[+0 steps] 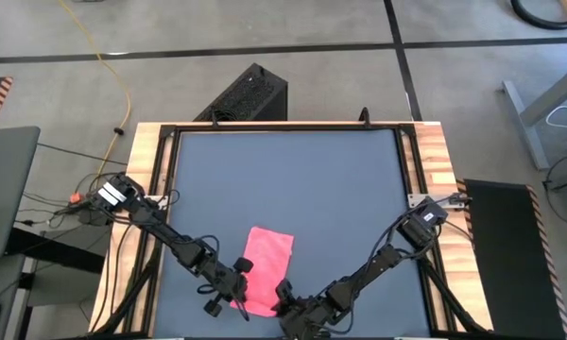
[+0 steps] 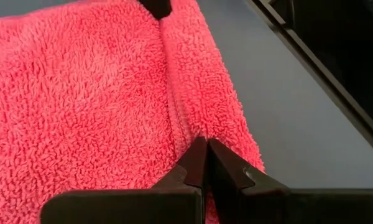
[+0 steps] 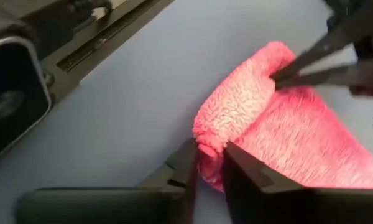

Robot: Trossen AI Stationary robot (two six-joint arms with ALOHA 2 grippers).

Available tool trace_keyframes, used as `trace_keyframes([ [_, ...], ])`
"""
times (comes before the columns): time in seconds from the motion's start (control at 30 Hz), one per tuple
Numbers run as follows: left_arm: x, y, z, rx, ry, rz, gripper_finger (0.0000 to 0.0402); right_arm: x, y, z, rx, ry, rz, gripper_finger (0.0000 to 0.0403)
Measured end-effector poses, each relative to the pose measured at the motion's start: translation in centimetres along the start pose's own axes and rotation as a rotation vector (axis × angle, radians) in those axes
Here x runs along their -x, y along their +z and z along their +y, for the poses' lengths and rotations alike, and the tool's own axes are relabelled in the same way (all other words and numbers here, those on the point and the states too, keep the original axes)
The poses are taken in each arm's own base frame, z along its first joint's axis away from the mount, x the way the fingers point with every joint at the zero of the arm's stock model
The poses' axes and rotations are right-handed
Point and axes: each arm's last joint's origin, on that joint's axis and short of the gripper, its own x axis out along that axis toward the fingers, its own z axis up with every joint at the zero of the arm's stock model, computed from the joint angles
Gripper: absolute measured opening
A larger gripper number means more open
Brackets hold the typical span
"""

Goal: Roll towel
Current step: Roll the pink microfiber towel

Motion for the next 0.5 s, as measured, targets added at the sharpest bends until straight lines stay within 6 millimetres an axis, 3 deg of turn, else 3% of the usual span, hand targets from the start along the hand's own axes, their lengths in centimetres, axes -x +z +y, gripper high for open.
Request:
trace_keyframes([
  [0.17,0.1,0.2,0.5,0.027,-0.049,-0.01,0.0,0.0,-0.3,0.1,-0.174,0.004,0.022,0.0022],
  [0.27,0.1,0.4,0.8,0.037,-0.099,-0.014,0.0,0.0,0.0,0.1,-0.385,0.003,0.001,0.0018],
  [0.5,0.2,0.6,1.0,0.066,-0.177,-0.022,0.0,0.0,-1.2,0.4,-0.814,0.045,0.032,0.0018],
])
